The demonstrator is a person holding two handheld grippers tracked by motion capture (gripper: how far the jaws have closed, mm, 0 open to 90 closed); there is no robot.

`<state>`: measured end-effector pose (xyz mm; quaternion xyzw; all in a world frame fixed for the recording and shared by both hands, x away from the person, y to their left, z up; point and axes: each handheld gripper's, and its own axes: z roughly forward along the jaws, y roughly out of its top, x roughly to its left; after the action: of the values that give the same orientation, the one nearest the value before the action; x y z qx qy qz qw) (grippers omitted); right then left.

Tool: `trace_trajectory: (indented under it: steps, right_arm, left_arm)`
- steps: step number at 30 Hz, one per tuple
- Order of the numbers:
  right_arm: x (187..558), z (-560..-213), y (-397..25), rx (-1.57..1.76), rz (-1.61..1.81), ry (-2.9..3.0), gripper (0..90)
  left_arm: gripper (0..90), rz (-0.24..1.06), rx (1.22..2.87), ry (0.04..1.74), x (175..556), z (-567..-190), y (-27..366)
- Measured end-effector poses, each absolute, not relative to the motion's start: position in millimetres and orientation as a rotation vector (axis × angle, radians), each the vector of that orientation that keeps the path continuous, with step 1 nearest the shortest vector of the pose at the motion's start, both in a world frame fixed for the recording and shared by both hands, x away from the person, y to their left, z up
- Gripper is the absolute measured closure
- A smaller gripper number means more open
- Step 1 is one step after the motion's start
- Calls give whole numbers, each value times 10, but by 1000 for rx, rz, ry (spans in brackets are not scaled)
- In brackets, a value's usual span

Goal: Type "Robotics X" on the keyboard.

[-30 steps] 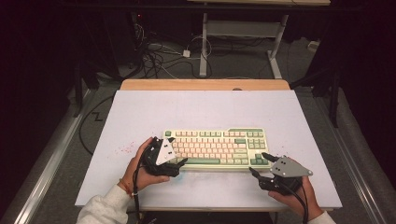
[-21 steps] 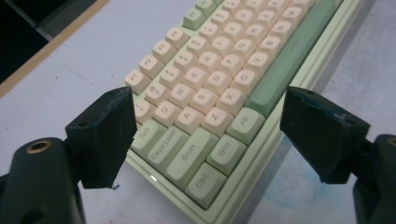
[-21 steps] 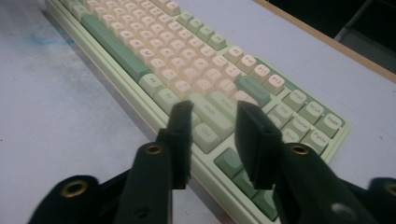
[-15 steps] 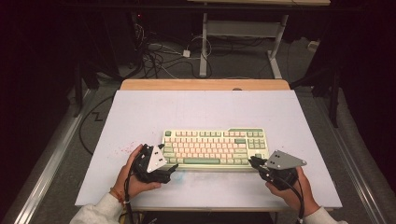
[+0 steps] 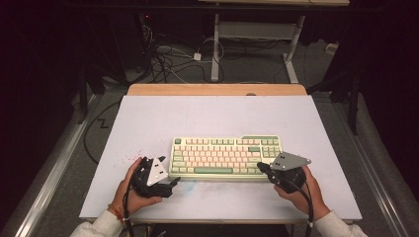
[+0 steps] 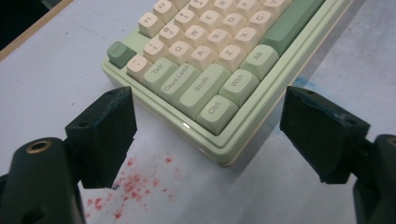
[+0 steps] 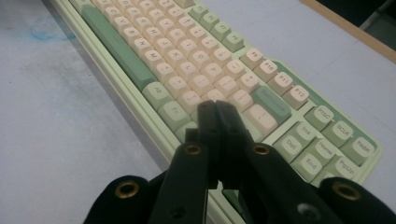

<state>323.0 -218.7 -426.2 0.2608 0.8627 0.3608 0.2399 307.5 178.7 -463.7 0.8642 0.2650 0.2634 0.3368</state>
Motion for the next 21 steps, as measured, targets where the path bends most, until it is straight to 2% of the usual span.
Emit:
trace_trajectory:
  steps: [21]
  right_arm:
    - [3548,-4448,-1982,743,884,2423,899]
  left_arm:
    - [177,671,2274,717,3031,-4676,1879]
